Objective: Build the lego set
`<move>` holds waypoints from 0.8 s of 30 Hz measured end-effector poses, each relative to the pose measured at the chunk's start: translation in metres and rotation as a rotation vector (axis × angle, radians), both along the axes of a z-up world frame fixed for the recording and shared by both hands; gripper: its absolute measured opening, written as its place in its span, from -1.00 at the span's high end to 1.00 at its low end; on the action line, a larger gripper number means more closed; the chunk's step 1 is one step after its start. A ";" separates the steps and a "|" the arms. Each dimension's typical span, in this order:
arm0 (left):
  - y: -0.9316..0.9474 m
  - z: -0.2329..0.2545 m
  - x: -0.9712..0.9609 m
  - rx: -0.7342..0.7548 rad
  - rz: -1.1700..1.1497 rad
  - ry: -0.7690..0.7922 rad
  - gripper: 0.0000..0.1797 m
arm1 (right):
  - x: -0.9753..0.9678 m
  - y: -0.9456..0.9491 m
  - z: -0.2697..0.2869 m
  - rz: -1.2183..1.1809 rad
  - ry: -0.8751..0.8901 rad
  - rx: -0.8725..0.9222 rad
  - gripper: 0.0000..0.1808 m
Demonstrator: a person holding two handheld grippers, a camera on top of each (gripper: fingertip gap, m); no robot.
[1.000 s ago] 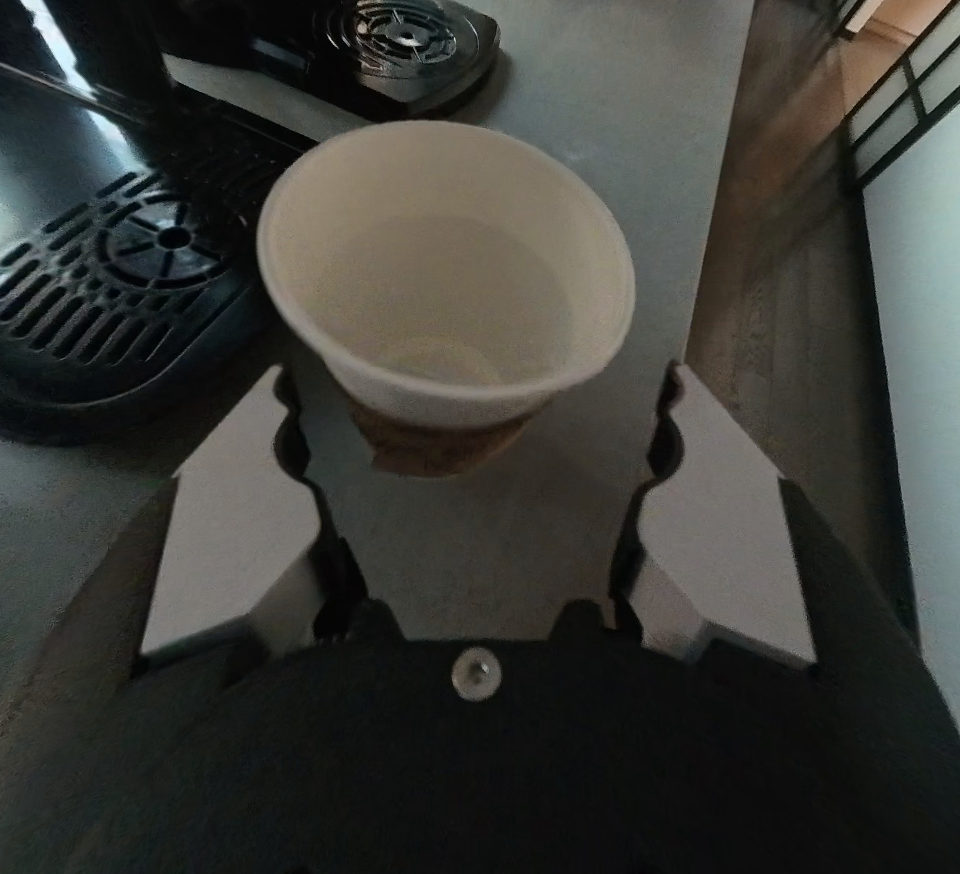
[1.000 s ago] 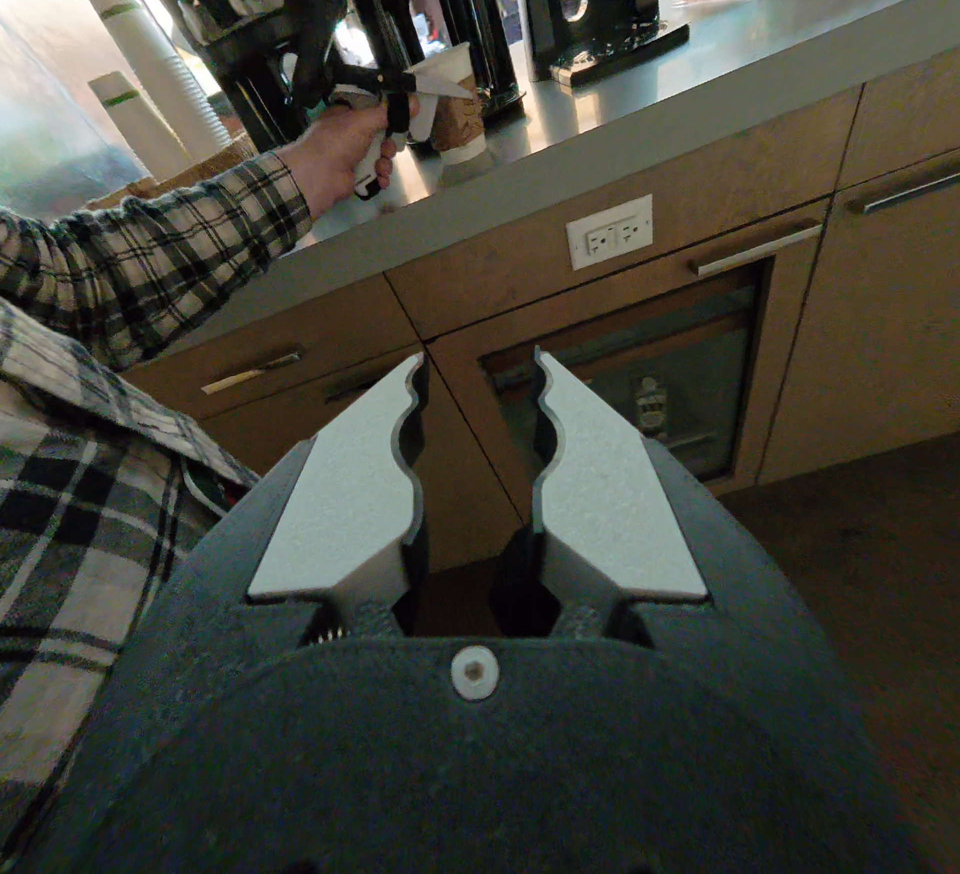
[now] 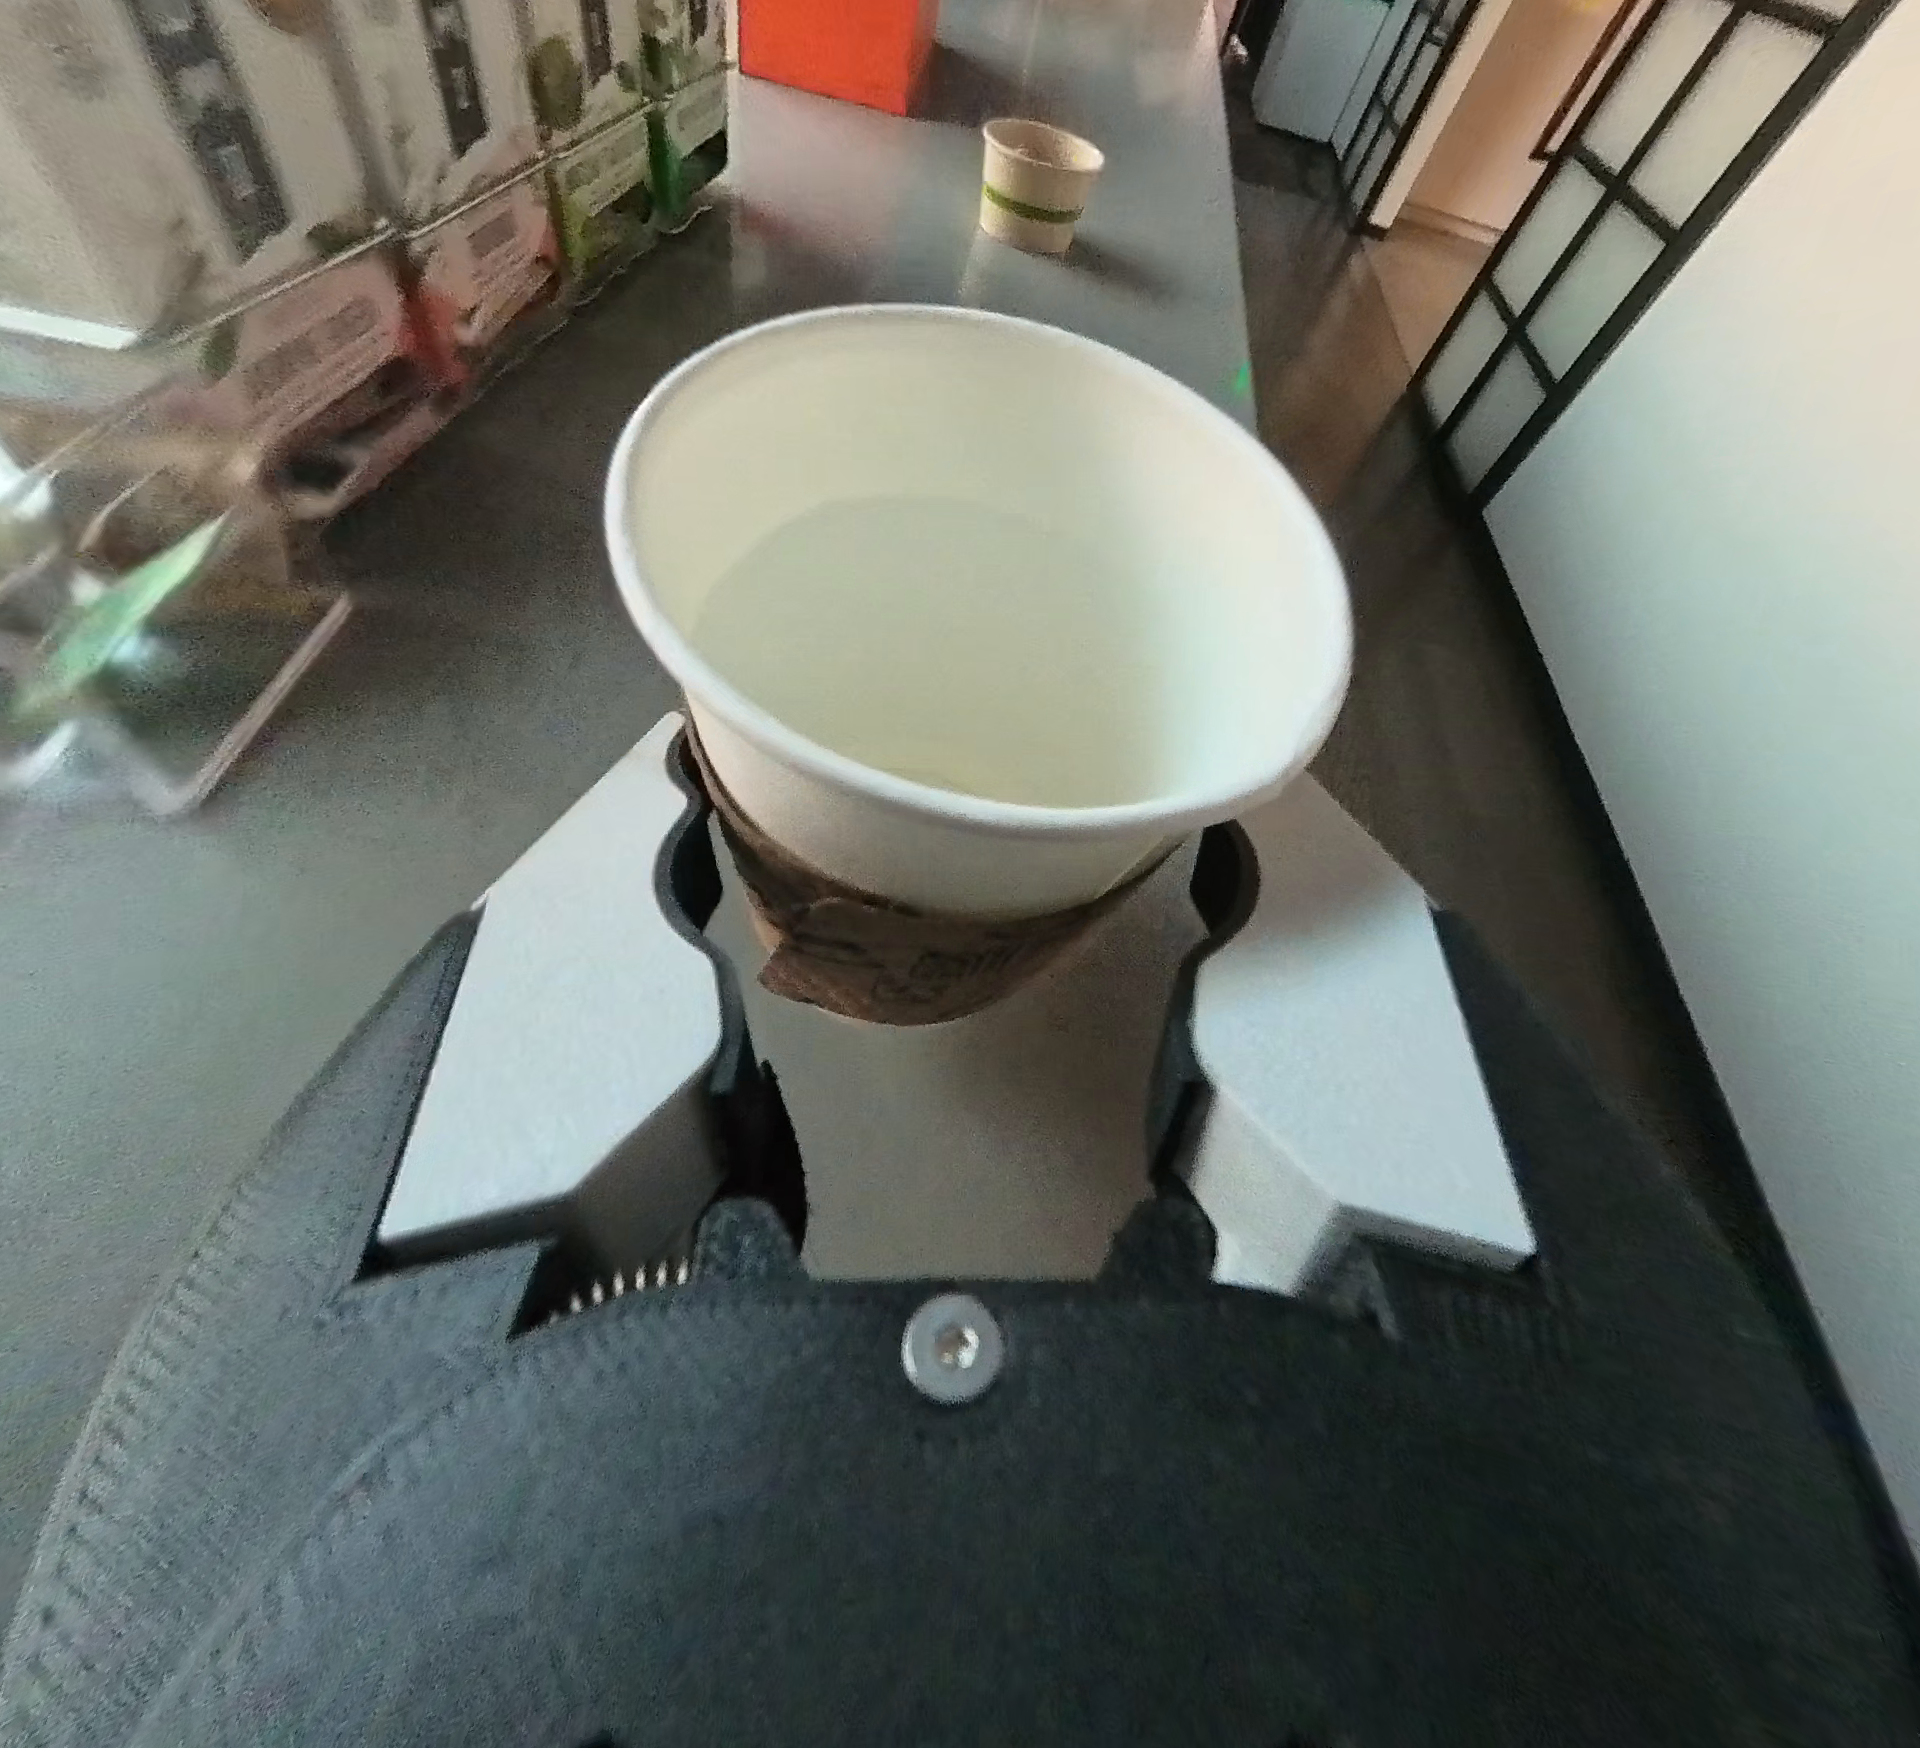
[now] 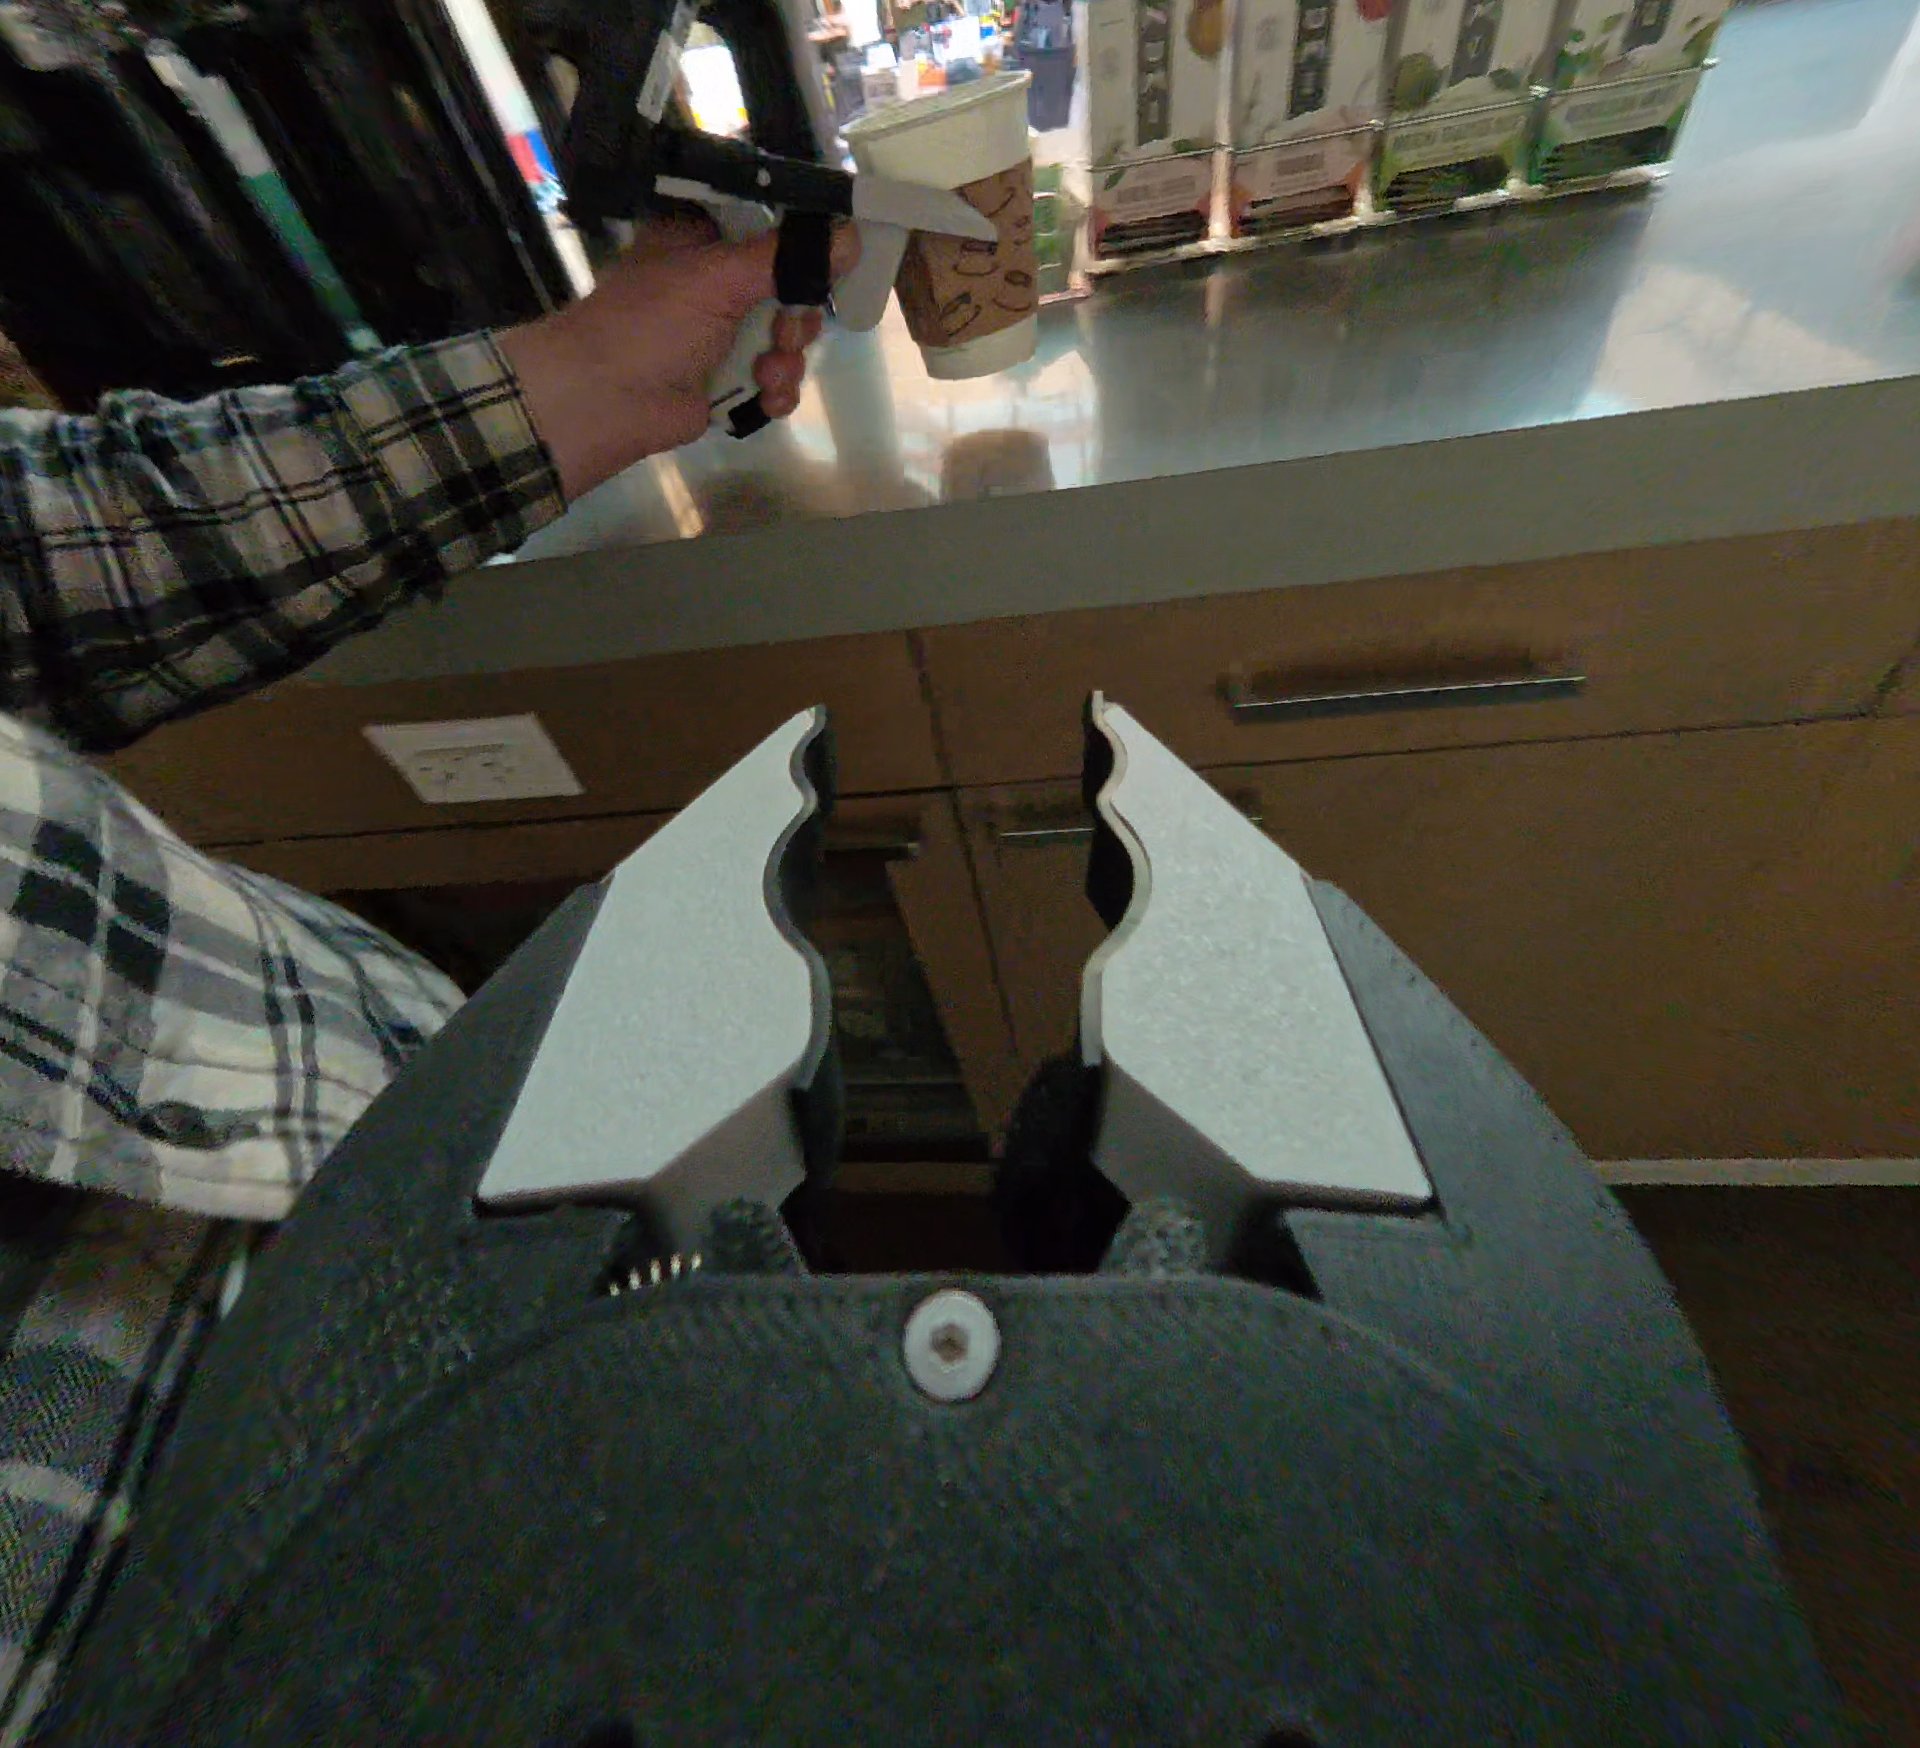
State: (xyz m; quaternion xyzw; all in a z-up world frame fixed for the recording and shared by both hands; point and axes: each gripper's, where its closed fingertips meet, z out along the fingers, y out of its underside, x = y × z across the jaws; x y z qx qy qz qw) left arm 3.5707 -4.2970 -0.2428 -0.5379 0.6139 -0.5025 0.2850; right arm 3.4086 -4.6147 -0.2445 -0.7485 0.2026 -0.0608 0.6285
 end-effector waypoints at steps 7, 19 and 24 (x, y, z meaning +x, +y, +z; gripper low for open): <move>-0.025 -0.007 0.148 0.016 -0.095 0.034 -0.02 | 0.139 -0.002 0.017 -0.091 -0.024 -0.016 0.44; -0.006 -0.028 0.221 0.042 0.024 0.074 -0.02 | 0.367 0.019 0.015 0.043 -0.107 -0.115 0.32; 0.002 -0.028 0.217 0.064 0.184 0.076 -0.17 | 0.481 0.039 0.015 0.160 -0.138 -0.130 0.22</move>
